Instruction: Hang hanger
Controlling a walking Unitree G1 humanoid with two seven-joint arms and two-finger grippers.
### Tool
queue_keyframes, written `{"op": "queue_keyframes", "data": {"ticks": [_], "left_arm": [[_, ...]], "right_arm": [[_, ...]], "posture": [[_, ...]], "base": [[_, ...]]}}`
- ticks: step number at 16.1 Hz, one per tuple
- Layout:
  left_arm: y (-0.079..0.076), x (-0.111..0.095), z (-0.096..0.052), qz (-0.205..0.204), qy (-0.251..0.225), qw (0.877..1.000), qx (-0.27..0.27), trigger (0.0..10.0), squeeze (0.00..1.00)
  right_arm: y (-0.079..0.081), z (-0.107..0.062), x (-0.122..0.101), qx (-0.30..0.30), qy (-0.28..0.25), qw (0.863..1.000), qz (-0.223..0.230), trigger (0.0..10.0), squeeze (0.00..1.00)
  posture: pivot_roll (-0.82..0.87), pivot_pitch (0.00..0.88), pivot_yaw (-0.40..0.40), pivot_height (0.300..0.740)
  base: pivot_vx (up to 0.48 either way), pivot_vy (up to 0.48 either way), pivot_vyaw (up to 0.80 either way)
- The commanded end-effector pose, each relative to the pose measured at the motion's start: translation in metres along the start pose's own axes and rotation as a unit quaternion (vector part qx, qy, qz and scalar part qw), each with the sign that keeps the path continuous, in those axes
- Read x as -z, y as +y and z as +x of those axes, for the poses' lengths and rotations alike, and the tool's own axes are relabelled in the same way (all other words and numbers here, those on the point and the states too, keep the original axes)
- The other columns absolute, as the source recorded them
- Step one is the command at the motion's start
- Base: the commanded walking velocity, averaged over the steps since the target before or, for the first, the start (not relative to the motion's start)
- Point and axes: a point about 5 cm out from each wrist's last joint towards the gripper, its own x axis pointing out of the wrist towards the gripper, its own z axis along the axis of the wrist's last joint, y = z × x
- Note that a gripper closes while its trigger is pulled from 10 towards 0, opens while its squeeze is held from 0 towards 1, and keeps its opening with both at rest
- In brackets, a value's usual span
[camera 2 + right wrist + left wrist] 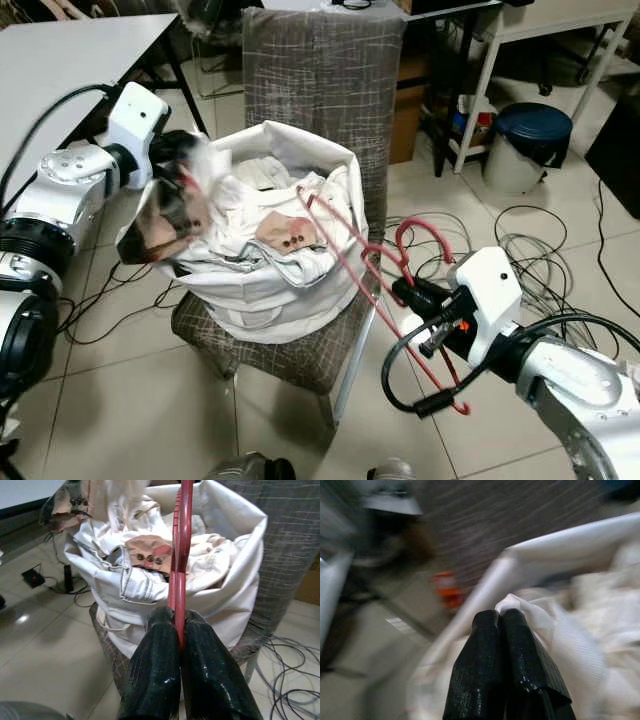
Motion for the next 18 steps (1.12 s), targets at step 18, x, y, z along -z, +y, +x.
{"op": "queue_keyframes", "data": {"ticks": [18], "left_arm": [[0.083, 0.028, -0.055, 0.098, 0.068, 0.988, -0.101, 0.0, 0.00]], "right_arm": [[0.016, 0.007, -0.003, -0.012, -0.022, 1.000, -0.010, 10.0, 0.00]], "posture": [[-0.12, 0.035, 0.188, 0.740]], "base": [[0.000, 0.000, 0.00]]}}
